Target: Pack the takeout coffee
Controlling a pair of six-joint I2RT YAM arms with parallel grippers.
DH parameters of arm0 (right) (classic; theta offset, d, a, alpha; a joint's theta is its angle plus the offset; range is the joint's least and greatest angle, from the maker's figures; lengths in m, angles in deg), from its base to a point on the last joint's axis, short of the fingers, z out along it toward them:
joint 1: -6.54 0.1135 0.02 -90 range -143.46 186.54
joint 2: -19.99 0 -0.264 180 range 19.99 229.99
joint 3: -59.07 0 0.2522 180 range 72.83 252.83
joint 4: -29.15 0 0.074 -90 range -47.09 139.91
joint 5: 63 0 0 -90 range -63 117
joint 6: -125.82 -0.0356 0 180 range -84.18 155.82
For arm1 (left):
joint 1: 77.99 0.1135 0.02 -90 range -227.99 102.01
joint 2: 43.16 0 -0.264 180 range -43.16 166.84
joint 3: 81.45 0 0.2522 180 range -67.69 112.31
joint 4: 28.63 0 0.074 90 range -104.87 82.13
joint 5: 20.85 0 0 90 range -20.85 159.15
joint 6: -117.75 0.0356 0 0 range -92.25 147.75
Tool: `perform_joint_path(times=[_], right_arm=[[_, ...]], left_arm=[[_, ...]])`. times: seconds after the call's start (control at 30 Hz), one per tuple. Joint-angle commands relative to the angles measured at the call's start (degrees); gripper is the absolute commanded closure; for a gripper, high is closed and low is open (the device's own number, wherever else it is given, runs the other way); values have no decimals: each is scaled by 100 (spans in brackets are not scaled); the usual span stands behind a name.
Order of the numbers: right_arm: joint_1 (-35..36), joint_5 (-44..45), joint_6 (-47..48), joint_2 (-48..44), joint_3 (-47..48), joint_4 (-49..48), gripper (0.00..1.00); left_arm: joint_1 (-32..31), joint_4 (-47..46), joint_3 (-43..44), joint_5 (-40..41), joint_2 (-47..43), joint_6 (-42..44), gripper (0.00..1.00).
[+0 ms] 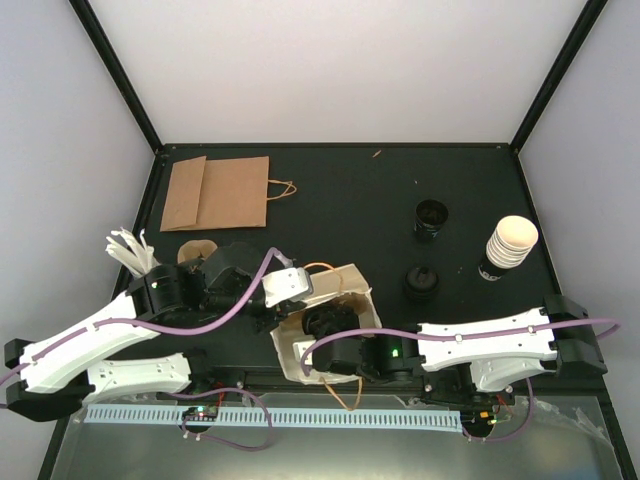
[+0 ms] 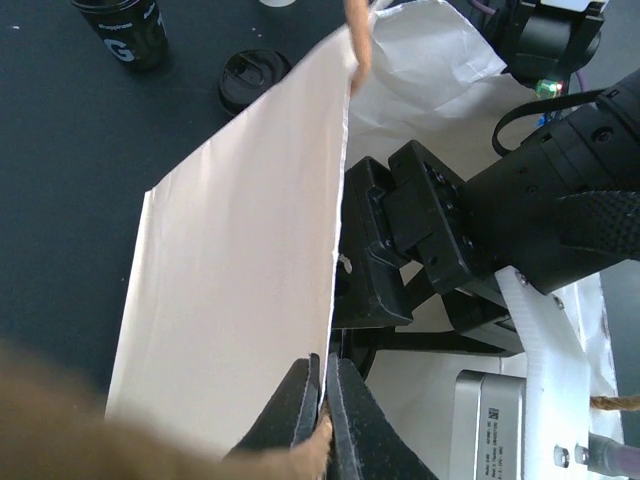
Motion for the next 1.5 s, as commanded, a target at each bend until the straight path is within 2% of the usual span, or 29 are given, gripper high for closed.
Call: perform_joint_path(times=[0.0, 0.07, 0.3, 0.5, 0.67, 0.77, 0.97, 1.07, 1.23, 1.47], right_arm=[[25, -64, -103, -3, -116, 107, 48], [20, -44, -87, -24, -135, 85, 48], [20, 1, -33, -74, -223, -34, 48], [22, 79, -15, -75, -261, -126, 48], [25, 176, -7, -127, -276, -208, 48], [41, 178, 43, -203, -323, -322, 48], [125, 213, 167, -268, -374, -561, 48], [207, 232, 189, -261, -419, -742, 47], [372, 327, 209, -214, -508, -1025, 47], [421, 299, 278, -201, -607, -1314, 47]], left_arm=[[-51, -619, 180, -346, -267, -80, 95], [-51, -624, 188, -335, -263, -95, 94], [-44, -705, 191, -202, -358, -226, 79], [-44, -844, 238, -183, -602, -424, 52], [62, -681, 418, 1032, -753, -1108, 46], [605, -334, 545, 1455, -653, -1533, 44], [2810, -323, -21, 20, -466, -1860, 44], [3585, -565, -442, -744, -193, -1943, 43], [4084, -1132, -968, -1145, 322, -2019, 43], [4229, -1770, -1409, -1738, 1230, -2118, 45]])
